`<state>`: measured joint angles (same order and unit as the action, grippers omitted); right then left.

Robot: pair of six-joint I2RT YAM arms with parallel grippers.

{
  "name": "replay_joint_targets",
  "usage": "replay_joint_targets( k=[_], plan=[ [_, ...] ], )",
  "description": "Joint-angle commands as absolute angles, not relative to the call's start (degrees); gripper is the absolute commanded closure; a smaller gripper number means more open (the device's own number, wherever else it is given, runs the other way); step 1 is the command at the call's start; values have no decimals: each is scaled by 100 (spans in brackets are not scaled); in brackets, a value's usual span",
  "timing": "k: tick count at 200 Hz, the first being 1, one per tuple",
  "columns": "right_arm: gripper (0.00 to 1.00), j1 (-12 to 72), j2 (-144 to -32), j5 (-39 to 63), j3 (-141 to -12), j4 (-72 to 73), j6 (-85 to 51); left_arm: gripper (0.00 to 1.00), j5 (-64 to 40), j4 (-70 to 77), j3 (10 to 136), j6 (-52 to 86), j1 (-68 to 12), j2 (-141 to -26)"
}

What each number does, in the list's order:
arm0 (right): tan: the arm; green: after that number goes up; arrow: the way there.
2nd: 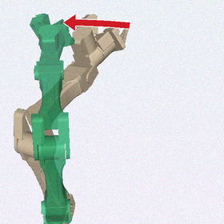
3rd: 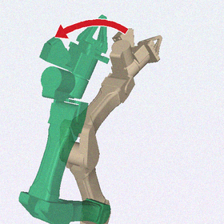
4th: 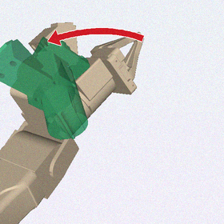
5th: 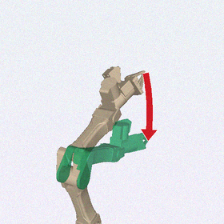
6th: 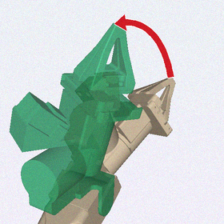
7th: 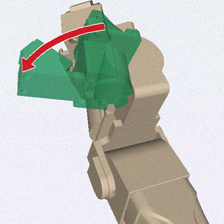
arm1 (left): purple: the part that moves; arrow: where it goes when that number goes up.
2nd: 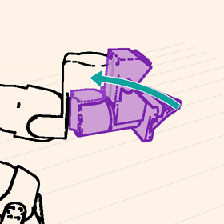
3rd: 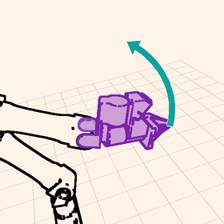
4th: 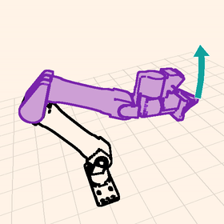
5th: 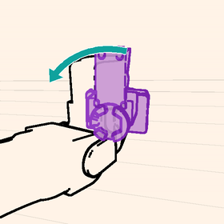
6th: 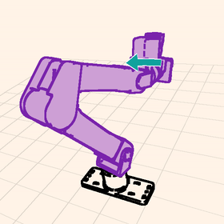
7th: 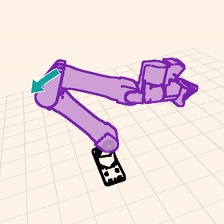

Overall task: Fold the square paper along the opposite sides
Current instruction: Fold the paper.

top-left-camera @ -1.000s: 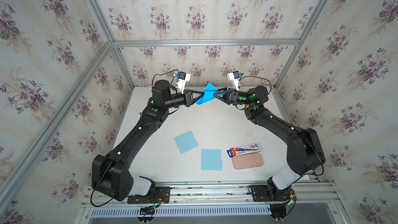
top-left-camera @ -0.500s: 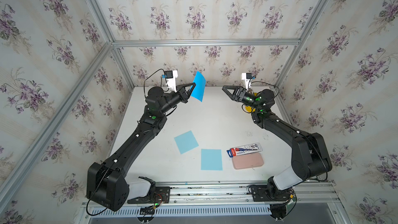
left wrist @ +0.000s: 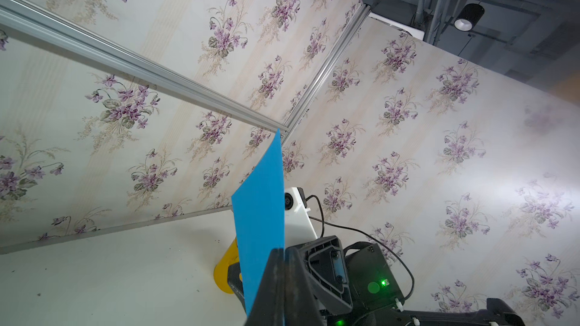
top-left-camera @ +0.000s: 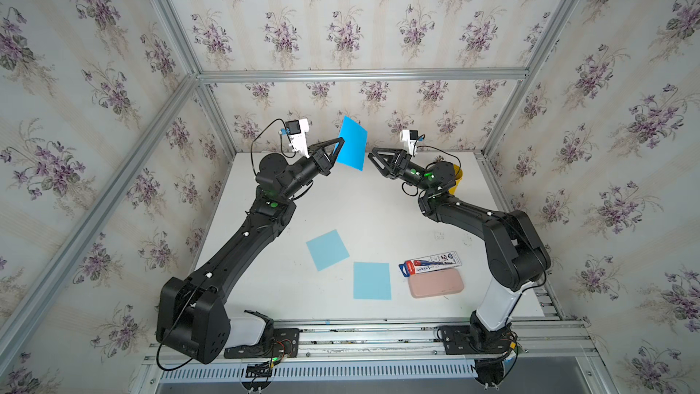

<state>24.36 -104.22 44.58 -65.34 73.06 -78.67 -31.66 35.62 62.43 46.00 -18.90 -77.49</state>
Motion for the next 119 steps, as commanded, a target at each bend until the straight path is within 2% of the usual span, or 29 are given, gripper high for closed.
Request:
replay_joint_targets(
  k=[1, 32, 59, 81, 91, 110, 119],
  plan=[
    [25, 2530, -10509, 4471, -6803, 7855, -8183, 100, -3253, 3925, 6275, 4734, -1890, -7786],
    [27, 2567, -10670, 4524, -7021, 7858, -8297, 100, -3290, 4116, 6275, 4885, -1890, -7848],
    [36, 2571, -10740, 4563, -7101, 7988, -8411, 100, -3311, 4118, 6288, 4887, -1890, -7857],
    [55, 2547, -10718, 4581, -7085, 8037, -8411, 100, -3310, 4025, 6293, 4805, -1890, -7840],
    [69, 2519, -10702, 4588, -7067, 8035, -8397, 100, -3313, 3974, 6284, 4766, -1890, -7831],
    [90, 2457, -10678, 4650, -7057, 8024, -8352, 95, -3333, 3948, 6267, 4763, -1890, -7855],
    [97, 2420, -10666, 4713, -7060, 8016, -8320, 89, -3371, 3926, 6274, 4764, -1890, -7857]
  ],
)
